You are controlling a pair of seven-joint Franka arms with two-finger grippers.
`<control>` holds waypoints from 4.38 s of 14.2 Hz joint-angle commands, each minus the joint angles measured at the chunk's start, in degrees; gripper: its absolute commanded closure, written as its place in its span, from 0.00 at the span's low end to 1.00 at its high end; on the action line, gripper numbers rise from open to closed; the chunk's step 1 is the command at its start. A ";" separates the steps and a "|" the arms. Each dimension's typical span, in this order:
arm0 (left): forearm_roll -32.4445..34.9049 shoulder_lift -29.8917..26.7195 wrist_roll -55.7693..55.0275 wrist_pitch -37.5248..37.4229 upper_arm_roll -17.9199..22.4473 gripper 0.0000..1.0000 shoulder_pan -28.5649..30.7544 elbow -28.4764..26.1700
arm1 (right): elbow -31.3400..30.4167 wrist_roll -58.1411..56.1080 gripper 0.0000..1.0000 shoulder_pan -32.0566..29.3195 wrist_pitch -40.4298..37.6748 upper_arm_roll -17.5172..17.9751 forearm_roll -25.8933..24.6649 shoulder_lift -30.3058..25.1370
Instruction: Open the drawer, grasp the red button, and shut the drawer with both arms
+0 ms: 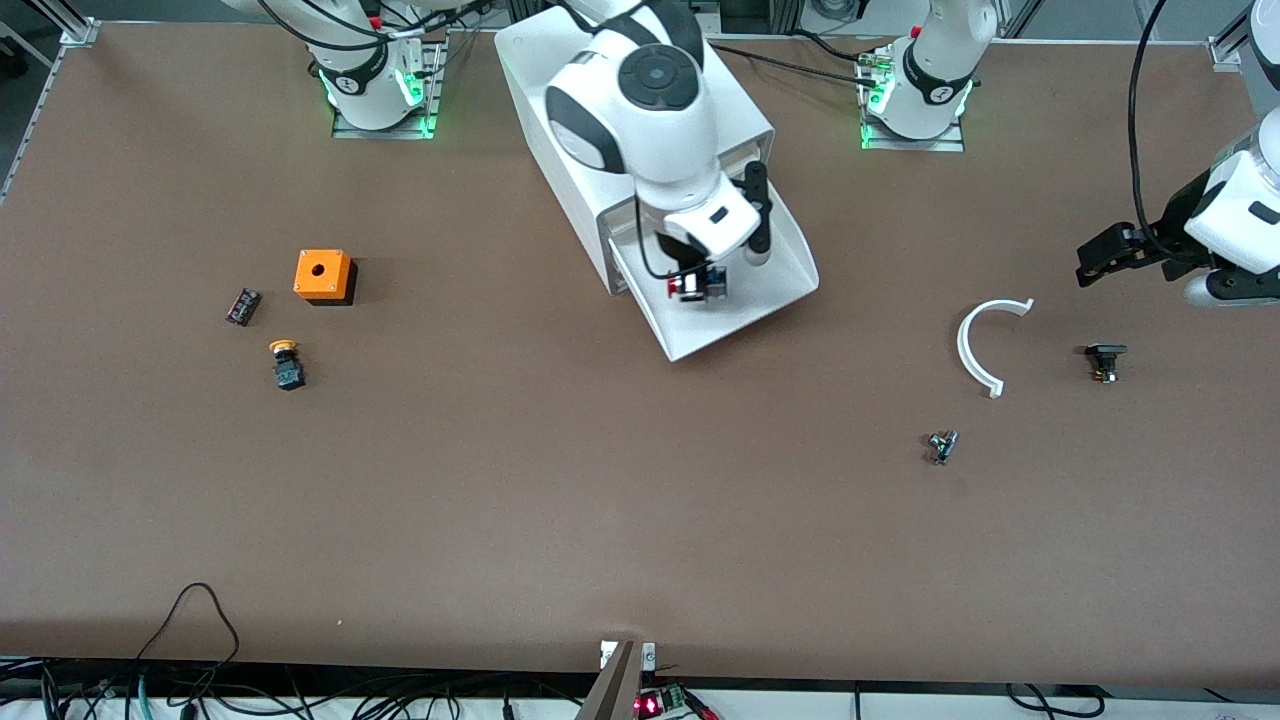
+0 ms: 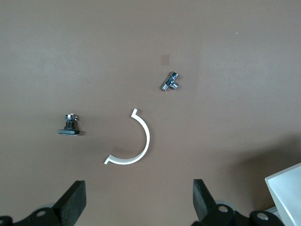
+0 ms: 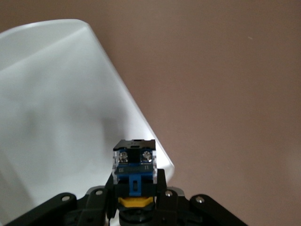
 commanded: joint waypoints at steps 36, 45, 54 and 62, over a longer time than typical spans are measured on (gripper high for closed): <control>-0.96 10.36 -44.47 39.24 -20.11 0.00 -20.84 -30.77 | -53.27 42.06 0.00 -39.97 25.45 -1.04 1.02 -16.06; -0.08 9.05 -44.29 40.87 -25.32 0.00 -16.72 -30.68 | -26.29 46.98 0.00 -39.80 -14.63 -0.95 1.19 -20.20; 1.50 -2.73 -19.18 18.90 -7.74 0.00 -9.50 -15.25 | -11.41 46.89 0.00 -41.11 -23.28 -6.47 0.14 -22.74; 1.07 -3.62 -1.67 -2.87 5.00 0.00 -7.22 0.16 | -14.82 35.38 0.00 -40.15 -30.31 -14.40 2.42 -26.25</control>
